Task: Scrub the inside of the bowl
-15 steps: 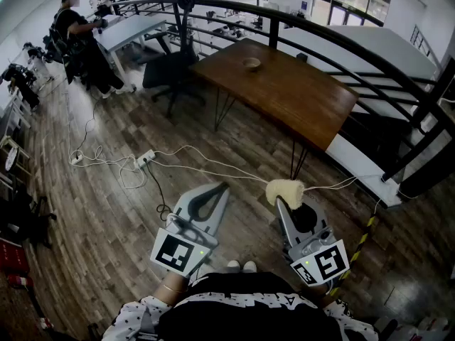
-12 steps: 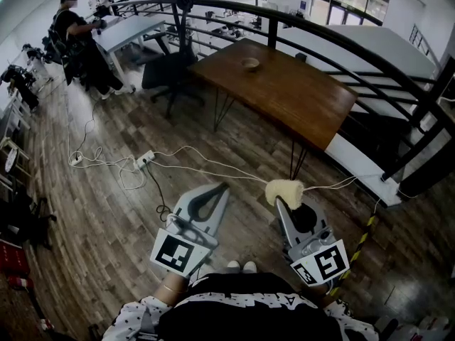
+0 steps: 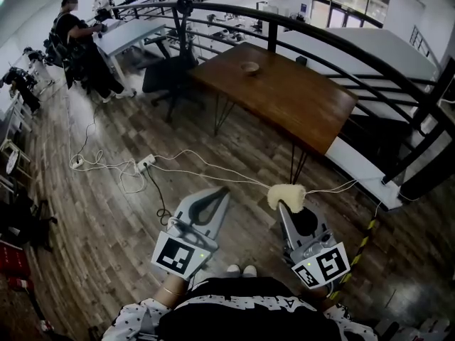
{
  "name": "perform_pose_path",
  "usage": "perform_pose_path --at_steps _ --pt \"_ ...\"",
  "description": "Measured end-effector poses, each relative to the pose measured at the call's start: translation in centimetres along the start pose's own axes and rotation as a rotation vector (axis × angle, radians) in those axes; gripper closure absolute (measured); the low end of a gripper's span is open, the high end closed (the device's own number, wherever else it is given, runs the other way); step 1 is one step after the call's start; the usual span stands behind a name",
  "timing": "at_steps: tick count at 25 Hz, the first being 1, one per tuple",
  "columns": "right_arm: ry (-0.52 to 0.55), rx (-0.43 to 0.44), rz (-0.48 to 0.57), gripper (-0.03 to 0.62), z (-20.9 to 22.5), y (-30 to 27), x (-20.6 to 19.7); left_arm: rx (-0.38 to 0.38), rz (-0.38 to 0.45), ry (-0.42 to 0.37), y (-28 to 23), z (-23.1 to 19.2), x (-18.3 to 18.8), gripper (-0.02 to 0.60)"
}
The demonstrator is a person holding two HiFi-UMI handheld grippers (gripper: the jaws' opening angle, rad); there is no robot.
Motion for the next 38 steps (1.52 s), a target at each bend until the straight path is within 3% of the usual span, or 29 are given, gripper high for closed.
perform_pose_path --at_steps 7,21,38 --pt "0.005 0.007 0.000 0.533 0.7 -0.4 0.2 0.012 0.001 -0.006 -0.3 -0.2 0.2 0.565" --pt "0.001 0.116 0.017 0.533 0.7 -1.6 -0.1 0.096 -0.024 -0.038 0.2 0.1 0.0 0.565" --pt "-0.029 0.117 -0.017 0.533 1.9 -0.2 -1.9 0.097 -0.071 -0.024 -0.5 1.3 -2.0 0.565"
Point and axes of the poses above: the fingertips, and each gripper's own axes: y backward along the fingers, z to its right, x out of its top, the point moved 3 cm from there along y, backward along the fingers, and after that the axes turned 5 degrees about x, right-handed, at the moved point
